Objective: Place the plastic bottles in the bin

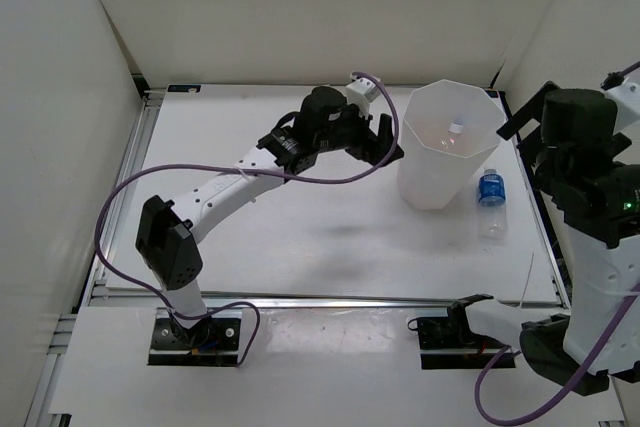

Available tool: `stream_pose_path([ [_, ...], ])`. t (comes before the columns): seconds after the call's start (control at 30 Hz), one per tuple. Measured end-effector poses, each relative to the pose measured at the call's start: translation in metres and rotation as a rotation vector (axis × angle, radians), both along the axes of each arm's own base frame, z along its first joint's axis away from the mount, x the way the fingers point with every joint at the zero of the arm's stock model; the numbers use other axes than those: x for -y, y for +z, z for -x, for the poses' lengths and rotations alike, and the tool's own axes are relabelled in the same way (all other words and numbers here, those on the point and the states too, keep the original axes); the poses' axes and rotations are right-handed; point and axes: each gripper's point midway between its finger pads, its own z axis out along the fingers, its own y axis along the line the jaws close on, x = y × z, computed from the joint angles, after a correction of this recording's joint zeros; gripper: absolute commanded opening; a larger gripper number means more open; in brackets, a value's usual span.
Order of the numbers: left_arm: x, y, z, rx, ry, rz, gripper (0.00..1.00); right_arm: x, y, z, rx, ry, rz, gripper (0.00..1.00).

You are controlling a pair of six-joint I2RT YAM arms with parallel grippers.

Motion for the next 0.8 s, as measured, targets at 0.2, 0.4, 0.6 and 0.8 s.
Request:
stream_pose_path([
  [0.2, -0.021, -0.009, -0.025, 0.004, 0.081, -0.03, 1.0, -0.005, 0.049, -0.019, 0.063, 0.056, 0.059, 1.0],
  [0.4, -0.037, -0.026, -0.036, -0.016, 0.124, -0.072, 1.0, 0.001, 0.106, -0.046, 0.199, 0.101, 0.278, 1.0],
  [0.6, -0.047, -0.035, -0.029, -0.026, 0.128, -0.099, 1.0, -0.006, 0.104, -0.091, 0.197, 0.137, 0.282, 1.0],
  [0.8, -0.061, -0.032, -0.021, -0.016, 0.137, -0.104, 1.0, 0.062, 0.013, -0.111, -0.03, 0.018, 0.003, 1.0],
])
